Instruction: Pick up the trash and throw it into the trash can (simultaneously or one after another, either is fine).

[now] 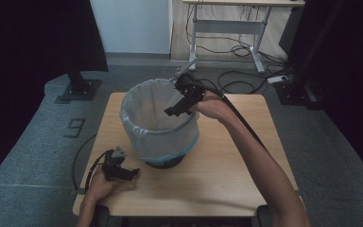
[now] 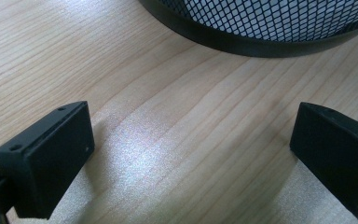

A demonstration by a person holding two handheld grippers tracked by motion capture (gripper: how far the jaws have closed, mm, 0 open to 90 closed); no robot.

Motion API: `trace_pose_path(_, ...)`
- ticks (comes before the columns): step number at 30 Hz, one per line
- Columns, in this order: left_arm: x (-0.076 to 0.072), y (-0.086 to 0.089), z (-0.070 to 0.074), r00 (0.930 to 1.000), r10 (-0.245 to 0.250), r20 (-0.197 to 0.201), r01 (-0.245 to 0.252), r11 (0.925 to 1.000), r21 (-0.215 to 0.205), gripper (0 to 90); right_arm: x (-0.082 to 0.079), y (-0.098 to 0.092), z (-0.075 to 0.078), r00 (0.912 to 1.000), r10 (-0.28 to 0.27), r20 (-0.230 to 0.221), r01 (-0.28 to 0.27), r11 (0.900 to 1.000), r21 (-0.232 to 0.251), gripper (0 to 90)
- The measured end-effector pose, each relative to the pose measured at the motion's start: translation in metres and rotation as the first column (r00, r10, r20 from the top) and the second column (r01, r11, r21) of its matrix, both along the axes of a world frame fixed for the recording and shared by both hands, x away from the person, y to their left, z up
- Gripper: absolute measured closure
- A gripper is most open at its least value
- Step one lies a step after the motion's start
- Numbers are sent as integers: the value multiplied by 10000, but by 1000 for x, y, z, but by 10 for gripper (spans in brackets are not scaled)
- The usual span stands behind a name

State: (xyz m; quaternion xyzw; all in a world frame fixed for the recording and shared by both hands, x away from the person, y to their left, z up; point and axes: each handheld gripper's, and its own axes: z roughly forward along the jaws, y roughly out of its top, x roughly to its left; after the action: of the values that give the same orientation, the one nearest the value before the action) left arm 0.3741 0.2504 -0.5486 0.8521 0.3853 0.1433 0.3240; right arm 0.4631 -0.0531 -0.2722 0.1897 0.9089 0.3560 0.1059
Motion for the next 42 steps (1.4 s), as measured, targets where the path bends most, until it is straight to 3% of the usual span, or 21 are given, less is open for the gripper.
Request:
trace_pose_path(26,0,0,0,10000,3,0,-3,10000,-1,0,-7,-52,-1,9982,-532,264,528,9985,170,0)
trace_pose_path(42,0,0,0,10000,1,-2,-1,10000,2,0,-12,-91,-9,9927,-1170,278,1145,9903,784,0)
